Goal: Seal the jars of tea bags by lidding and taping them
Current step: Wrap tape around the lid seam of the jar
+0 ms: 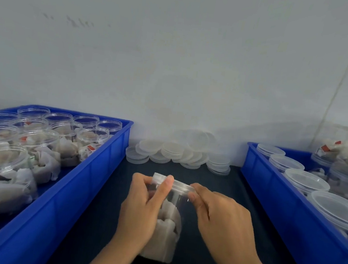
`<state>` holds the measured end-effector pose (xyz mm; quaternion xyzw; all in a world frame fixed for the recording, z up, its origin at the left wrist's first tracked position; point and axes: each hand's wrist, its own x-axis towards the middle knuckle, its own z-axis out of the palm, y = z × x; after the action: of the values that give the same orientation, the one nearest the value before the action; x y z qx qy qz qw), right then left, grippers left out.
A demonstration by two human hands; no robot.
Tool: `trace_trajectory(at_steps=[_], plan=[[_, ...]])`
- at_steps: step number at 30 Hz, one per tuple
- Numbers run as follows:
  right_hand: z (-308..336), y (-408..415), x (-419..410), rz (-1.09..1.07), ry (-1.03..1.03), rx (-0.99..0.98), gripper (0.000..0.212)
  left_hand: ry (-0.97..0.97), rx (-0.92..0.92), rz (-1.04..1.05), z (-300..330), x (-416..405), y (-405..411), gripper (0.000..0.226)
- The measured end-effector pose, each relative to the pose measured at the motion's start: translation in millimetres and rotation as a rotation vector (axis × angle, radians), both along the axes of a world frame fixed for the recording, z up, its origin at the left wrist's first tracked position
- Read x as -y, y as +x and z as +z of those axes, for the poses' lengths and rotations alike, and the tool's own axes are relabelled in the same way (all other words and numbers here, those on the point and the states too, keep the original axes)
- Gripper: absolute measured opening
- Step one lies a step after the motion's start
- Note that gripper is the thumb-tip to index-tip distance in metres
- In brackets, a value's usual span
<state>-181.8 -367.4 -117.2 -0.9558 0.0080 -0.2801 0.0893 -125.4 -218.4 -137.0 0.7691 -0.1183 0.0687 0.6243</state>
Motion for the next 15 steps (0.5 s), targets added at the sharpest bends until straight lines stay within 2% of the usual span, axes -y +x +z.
trace_trajectory(at_steps=[2, 4, 8, 13, 15], plan=[[-3.5, -2.2, -3.0, -0.001, 0.017, 0.005, 0.045, 0.133, 0.066, 0.049, -1.5, 4.2, -6.9, 0.058], [-6.3, -3.5, -6.3, 0.019, 0.06, 0.013, 0.044, 0.206, 0.057, 0.042, -2.1, 4.4, -8.7, 0.065], [-9.2, -3.4, -17.7, 0.03, 0.13, -0.017, 0.047, 0.084, -0.009, 0.038, -4.5, -2.2, -1.0, 0.08], [-0.5, -3.9, -10.7, -0.047, 0.48, -0.183, 0.043, 0.017, 0.008, 0.035, -7.8, -5.3, 3.1, 0.089], [3.7, -5.9, -3.6, -0.071, 0.545, -0.275, 0.05, -0.005, 0.008, 0.028, -7.6, -6.9, 5.2, 0.089]])
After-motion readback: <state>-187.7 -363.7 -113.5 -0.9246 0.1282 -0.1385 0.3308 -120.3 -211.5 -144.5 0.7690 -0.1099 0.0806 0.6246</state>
